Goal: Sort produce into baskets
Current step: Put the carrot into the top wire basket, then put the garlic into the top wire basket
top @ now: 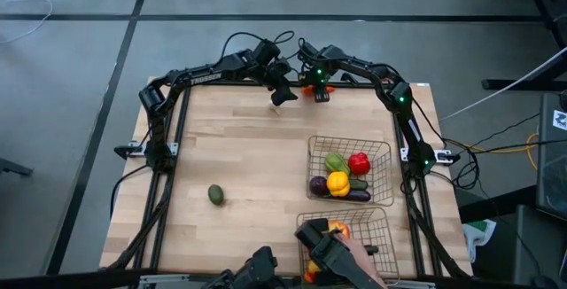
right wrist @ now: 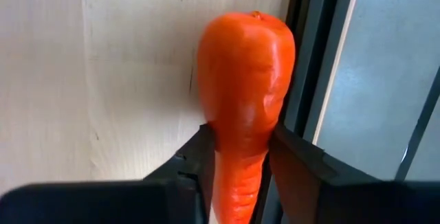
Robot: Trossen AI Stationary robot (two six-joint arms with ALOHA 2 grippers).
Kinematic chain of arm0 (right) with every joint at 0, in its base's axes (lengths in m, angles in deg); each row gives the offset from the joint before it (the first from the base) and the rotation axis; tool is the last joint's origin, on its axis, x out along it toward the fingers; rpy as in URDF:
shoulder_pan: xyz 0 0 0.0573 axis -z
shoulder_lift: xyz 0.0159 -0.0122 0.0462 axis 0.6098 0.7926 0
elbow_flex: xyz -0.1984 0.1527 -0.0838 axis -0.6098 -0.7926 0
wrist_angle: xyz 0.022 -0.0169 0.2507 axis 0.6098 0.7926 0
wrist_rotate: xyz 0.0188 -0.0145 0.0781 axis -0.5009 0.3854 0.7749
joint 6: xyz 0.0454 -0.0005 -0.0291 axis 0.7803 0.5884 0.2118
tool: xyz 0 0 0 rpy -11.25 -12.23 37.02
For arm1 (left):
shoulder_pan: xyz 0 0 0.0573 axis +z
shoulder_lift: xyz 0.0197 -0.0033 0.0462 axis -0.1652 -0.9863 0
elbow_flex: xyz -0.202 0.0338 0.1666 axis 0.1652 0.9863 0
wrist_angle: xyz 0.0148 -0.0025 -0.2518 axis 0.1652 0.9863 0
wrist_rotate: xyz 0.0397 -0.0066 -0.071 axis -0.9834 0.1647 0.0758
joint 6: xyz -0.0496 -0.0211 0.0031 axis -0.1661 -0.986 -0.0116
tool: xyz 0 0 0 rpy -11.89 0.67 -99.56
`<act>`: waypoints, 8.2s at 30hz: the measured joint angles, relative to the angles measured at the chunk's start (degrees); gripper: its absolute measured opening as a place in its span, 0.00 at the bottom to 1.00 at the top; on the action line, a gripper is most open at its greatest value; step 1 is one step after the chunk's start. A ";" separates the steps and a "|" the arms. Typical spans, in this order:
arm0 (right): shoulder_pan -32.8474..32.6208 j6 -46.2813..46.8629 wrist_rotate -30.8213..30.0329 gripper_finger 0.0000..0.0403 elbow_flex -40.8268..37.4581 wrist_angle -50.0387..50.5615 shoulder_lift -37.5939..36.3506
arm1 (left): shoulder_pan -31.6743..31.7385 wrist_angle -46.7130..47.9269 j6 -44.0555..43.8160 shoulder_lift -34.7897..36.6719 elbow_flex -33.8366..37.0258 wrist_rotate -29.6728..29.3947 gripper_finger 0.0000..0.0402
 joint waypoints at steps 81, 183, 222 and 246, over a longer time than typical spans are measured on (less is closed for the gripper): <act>-39.63 21.88 16.17 0.19 -23.01 24.75 -35.30 | -2.16 16.04 3.07 5.73 0.00 -4.49 0.89; -41.57 40.52 9.86 0.53 -67.65 -23.92 -97.12 | -4.49 -18.34 -38.52 -3.76 22.86 -33.28 0.64; -41.57 53.18 -2.22 0.53 -96.29 -37.38 -130.90 | -23.77 -26.54 -35.93 13.25 22.32 -26.55 0.52; -41.55 56.04 -1.55 0.53 -107.69 -49.85 -130.43 | -43.58 -55.68 -38.25 0.09 22.32 -45.30 0.52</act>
